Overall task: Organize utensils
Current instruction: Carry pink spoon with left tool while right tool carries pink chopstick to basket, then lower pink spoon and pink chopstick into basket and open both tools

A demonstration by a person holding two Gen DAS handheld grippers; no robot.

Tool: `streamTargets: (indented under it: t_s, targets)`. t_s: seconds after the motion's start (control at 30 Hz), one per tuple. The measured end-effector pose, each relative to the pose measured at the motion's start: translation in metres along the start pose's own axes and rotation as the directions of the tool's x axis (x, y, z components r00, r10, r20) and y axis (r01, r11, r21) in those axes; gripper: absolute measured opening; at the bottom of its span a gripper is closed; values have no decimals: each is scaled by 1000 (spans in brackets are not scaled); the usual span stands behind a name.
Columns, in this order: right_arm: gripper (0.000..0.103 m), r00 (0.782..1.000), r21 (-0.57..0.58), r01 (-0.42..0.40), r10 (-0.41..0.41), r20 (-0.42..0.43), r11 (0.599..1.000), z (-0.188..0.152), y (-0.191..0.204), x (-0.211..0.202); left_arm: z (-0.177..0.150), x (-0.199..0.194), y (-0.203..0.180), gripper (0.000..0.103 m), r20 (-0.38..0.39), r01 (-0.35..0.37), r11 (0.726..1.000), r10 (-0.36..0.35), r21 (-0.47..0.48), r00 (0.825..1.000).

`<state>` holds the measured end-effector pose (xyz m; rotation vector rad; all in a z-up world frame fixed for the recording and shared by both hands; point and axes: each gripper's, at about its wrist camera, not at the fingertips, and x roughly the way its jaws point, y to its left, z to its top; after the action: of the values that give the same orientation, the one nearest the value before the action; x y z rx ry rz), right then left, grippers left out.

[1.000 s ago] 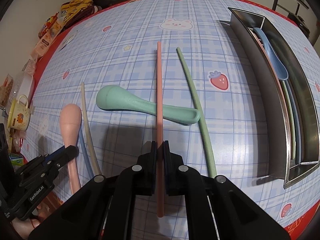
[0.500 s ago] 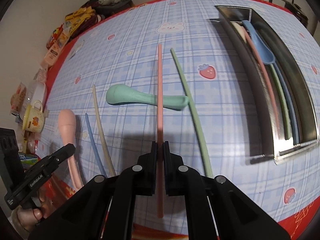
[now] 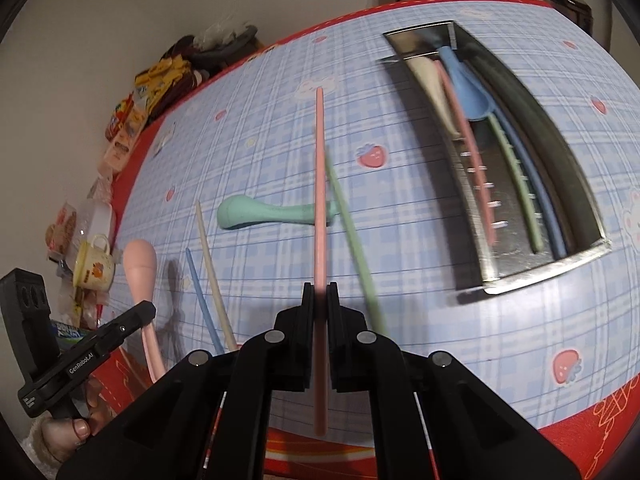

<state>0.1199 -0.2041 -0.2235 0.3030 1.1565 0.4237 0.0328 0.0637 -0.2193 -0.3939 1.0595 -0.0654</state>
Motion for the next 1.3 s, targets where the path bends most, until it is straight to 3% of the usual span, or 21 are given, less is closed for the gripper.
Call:
streamTargets:
  t_s: [0.2,0.5,0.8,0.97,1.3]
  targets:
    - [7,999,43,-5,3,49,999,7,-36,-22,11,12,-48,10,-18,11,998,-10,69,1000]
    - [7,993,83,-1,-8,118,997,32,-86,-50,43,47,-140,10,-57,86,981,-77,173,995]
    - [7,994,79,-19,10,112,997,54,-112,-48,93,97,-214,10,-93,168,970,-153,177,984]
    - [7,994,68,-25,18,105,997,67,-117,-41,122,135,-229,10,-129,213,971,-198,112,972]
    - [7,997,71,-2,-4,76,997,89,-126,-25,157,193,-240,10,-181,193,977,-174,91,968]
